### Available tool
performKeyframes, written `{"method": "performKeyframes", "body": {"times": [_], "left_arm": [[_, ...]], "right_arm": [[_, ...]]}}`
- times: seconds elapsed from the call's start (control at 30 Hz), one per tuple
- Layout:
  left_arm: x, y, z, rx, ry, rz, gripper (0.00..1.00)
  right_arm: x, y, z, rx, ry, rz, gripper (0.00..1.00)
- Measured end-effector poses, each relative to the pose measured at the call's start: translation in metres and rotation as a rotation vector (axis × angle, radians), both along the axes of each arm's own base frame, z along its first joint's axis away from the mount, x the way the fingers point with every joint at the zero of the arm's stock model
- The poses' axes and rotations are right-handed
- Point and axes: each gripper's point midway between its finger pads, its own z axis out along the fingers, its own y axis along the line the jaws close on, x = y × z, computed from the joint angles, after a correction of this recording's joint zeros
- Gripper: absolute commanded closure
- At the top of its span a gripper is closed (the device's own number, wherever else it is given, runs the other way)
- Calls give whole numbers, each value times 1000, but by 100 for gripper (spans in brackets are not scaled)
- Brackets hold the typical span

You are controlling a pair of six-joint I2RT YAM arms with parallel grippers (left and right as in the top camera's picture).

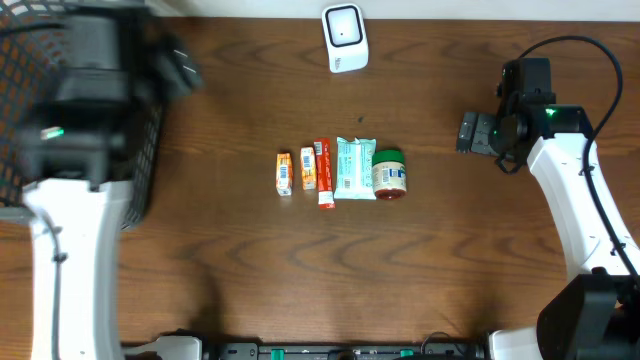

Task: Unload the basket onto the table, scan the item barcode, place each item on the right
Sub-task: 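Reach the left gripper into the basket toward the green-white gloves pack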

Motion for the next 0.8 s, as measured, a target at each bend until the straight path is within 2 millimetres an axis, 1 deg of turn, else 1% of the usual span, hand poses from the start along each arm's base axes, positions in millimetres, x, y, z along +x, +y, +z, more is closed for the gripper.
{"method": "performKeyframes", "body": {"times": [0.1,0.17,0.2,0.23,0.3,0.37,0.43,0.5,0.53,0.63,0.67,0.7,0.8], "left_arm": [[-8,46,34,8,-107,125,9],[-17,78,47,17,-148,214,8],[-21,96,49,21,-157,264,5],[-24,109,47,27,-152,297,5],[-29,138,39,37,-124,368,5],[-29,164,24,51,-73,418,2],[-25,187,3,61,-6,441,1],[-19,203,-21,52,65,435,1],[-15,212,-39,38,114,428,1],[-5,226,-77,-10,205,406,1],[0,232,-97,-36,246,396,1],[2,234,-106,-49,266,390,1],[9,242,-146,-102,349,359,1]], "right_arm": [[0,0,0,0,0,0,1],[0,0,0,0,0,0,1],[0,0,0,0,0,0,1],[0,0,0,0,0,0,1],[0,0,0,0,0,0,1],[0,0,0,0,0,0,1],[0,0,0,0,0,0,1],[0,0,0,0,-1,0,1],[0,0,0,0,-1,0,1],[0,0,0,0,0,0,1],[0,0,0,0,-1,0,1],[0,0,0,0,0,0,1],[0,0,0,0,0,0,1]]}}
